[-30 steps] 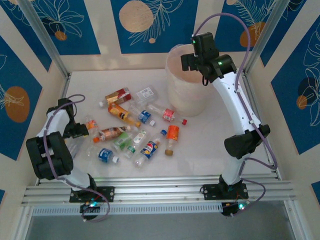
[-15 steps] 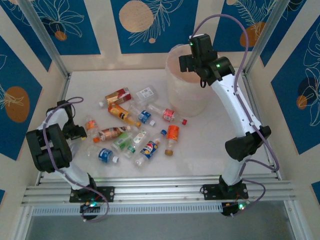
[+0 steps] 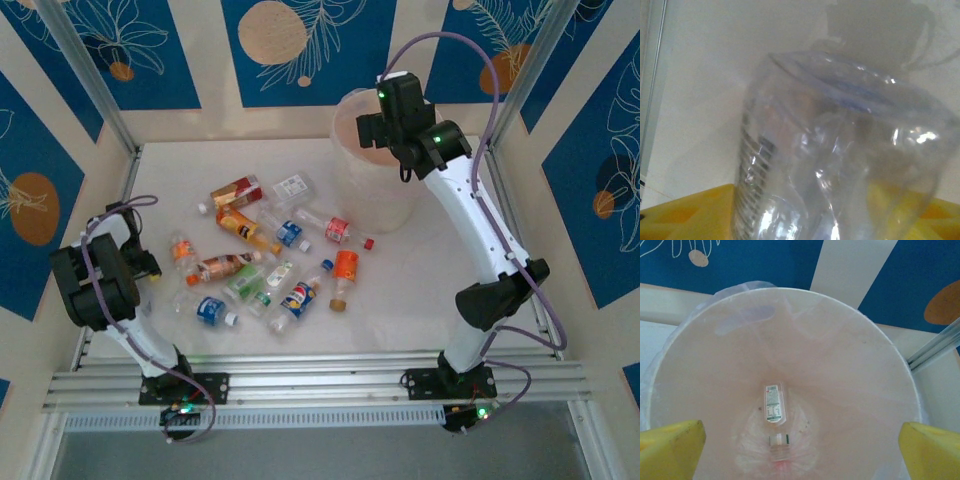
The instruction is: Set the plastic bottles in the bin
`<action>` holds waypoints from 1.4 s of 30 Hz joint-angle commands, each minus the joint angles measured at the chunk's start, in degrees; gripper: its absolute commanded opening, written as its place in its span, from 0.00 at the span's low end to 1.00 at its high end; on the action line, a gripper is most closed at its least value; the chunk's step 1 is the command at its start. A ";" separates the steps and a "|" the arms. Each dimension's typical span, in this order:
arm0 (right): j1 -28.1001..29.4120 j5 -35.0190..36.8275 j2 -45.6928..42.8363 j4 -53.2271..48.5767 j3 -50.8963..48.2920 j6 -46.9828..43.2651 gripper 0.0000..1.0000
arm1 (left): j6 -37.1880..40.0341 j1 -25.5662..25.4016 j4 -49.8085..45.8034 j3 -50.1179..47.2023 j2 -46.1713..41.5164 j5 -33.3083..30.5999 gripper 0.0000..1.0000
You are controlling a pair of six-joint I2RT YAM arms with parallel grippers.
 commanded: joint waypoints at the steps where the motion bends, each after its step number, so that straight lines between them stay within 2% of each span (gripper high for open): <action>1: 0.84 1.27 -2.28 1.52 -1.08 0.07 0.99 | 0.21 0.93 1.11 1.49 0.29 0.23 0.62; 6: 2.07 0.75 -3.26 2.65 -3.17 0.72 0.99 | -0.08 0.88 1.35 1.57 -2.88 1.18 0.51; 13: 2.79 -3.69 -6.48 4.39 -7.39 3.70 0.99 | -0.30 0.79 0.04 2.53 -11.82 7.36 0.47; 16: 2.97 -7.53 -9.08 6.69 -10.75 4.75 0.99 | -1.20 0.80 0.20 2.76 -17.23 12.82 0.47; 22: 2.69 -17.73 -15.73 12.81 -19.11 7.78 0.99 | -8.36 -1.05 6.02 0.85 -29.01 29.64 0.47; 25: 2.53 -24.45 -19.06 16.86 -24.20 8.78 0.99 | -15.87 -4.55 13.80 -2.23 -34.05 37.65 0.47; 27: 2.53 -28.67 -20.86 19.30 -27.31 9.18 0.99 | -20.75 -8.14 18.43 -3.20 -36.04 39.47 0.47; 34: 3.18 -42.01 -24.03 26.34 -35.61 12.30 0.99 | -31.57 -24.24 29.74 0.13 -35.19 37.37 0.43; 38: 5.34 -45.30 -22.95 29.22 -37.75 12.44 0.99 | -35.69 -32.08 35.45 3.26 -31.28 36.26 0.40; 42: 8.40 -45.95 -19.90 30.64 -37.22 11.38 0.99 | -38.15 -37.73 39.17 7.87 -26.65 37.25 0.38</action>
